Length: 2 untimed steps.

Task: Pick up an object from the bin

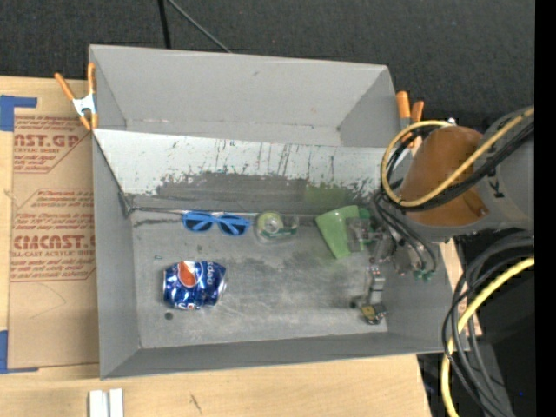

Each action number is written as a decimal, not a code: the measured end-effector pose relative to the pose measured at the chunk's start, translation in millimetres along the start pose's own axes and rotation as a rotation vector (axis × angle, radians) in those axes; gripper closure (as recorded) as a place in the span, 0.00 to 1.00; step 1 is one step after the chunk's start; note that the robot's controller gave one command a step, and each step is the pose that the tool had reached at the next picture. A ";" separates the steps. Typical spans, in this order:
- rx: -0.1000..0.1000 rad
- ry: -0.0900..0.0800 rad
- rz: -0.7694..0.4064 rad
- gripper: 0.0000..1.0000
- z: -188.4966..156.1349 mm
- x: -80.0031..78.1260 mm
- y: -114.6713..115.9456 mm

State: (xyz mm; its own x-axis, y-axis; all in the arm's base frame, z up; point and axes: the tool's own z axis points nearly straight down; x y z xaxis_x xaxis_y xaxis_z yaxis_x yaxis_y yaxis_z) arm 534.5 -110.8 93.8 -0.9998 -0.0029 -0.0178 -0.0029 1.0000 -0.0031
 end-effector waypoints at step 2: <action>-0.004 0.016 -0.156 1.00 14.3 54.5 -26.9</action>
Offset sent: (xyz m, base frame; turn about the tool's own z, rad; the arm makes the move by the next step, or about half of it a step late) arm -0.0553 -0.0278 -0.0163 -0.1561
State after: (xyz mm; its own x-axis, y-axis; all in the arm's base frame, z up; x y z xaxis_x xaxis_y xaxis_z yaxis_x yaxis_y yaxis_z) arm 480.3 -137.9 78.6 -0.9874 -0.1585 -0.0019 -0.1585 0.9874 -0.0007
